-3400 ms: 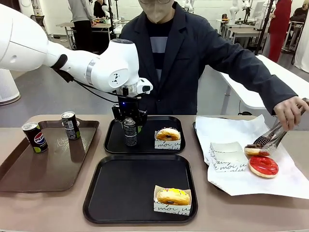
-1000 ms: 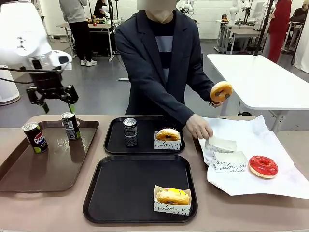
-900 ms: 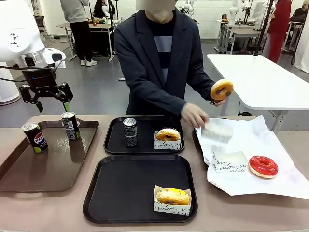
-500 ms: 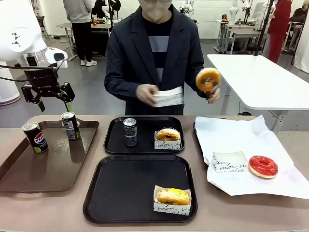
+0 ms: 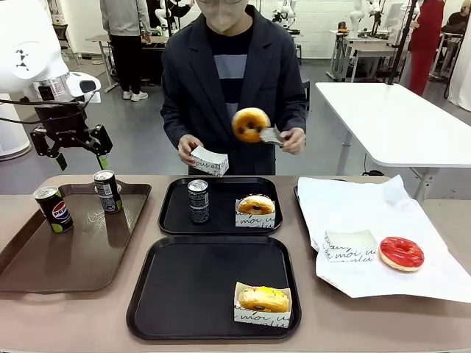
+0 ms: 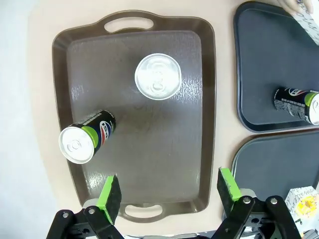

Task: Set up donuts and drinks on trays.
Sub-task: Pick up one Pepsi coke from the Handle tray and place it on the Flat Tray without a Pepsi coke.

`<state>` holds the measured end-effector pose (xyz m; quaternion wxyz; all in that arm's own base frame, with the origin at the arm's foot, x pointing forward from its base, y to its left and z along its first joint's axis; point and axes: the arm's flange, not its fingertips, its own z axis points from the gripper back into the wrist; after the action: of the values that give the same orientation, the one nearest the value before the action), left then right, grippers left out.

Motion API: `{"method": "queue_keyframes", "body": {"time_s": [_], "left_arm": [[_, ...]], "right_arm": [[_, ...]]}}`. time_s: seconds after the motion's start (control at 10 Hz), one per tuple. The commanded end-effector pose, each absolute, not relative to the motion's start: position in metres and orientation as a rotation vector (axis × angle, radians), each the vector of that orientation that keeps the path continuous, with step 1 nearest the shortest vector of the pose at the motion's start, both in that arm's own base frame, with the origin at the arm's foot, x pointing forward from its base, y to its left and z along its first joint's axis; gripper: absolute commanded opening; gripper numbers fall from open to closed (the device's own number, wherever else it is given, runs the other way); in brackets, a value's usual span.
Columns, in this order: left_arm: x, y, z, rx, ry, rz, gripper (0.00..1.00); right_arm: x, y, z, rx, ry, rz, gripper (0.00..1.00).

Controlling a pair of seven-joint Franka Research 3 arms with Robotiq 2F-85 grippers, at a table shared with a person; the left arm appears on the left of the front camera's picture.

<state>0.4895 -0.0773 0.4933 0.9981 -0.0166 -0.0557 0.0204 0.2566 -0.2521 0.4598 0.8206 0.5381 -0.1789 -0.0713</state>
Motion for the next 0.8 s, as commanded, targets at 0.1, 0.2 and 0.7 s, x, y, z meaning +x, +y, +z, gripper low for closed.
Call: {"method": "queue_keyframes", "body": {"time_s": [0.1,0.2,0.7], "left_arm": [[0.500,-0.046,0.484,-0.051,-0.122,0.061,1.00],[0.501,-0.037,0.483,-0.029,-0.125,0.045,1.00],[0.500,0.007,0.468,0.055,-0.134,0.036,1.00]], "right_arm": [[0.257,-0.253,0.460,1.161,-0.400,-0.138,1.00],[0.257,-0.253,0.460,1.161,-0.400,-0.138,1.00],[0.257,-0.253,0.460,1.161,-0.400,-0.138,1.00]]}}
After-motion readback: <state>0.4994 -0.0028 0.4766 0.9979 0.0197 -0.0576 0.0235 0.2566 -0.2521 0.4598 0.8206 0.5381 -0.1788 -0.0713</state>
